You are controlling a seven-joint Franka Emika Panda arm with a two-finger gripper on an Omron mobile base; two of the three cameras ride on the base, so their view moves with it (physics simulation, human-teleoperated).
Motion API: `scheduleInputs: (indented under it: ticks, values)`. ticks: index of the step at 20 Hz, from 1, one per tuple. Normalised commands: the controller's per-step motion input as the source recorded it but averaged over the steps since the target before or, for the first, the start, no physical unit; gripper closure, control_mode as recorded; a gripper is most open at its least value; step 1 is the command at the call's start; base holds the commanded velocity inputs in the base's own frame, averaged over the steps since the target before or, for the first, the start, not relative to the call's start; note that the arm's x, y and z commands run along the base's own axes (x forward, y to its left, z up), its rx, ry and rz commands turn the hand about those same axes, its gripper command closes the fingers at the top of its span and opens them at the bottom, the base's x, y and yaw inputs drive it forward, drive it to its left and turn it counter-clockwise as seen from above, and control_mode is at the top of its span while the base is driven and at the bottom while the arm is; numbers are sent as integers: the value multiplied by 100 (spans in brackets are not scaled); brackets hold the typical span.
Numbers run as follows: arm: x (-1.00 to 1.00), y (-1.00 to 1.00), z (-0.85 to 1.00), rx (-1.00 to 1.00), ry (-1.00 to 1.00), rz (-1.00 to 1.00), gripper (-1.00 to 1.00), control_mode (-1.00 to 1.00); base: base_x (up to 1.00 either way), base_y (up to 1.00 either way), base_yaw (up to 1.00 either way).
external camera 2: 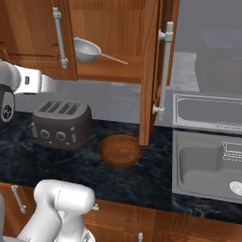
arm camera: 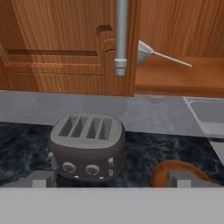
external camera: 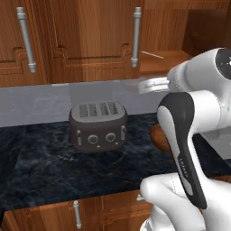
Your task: Open the cabinet and setup a tea strainer by placing it in the bowl upright.
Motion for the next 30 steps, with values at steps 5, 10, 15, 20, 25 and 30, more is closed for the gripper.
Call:
scheduleInputs:
  ticks: [5,10,15,20,25,30]
  values:
    - [0,-1,91,-3,0,1,-100,-100,0,0,0]
    - [0,6,36,1,2,-22,-100,-100,0,0,0]
    - [1,0,-1,1,1,-7,-100,-100,0,0,0]
    - [57,-3,-1,0,6,-13,-100,-100,0,0,0]
    - [70,-1,0,0,1,-7,-100,-100,0,0,0]
    - [67,8,0,0,0,-4,-100,-100,0,0,0]
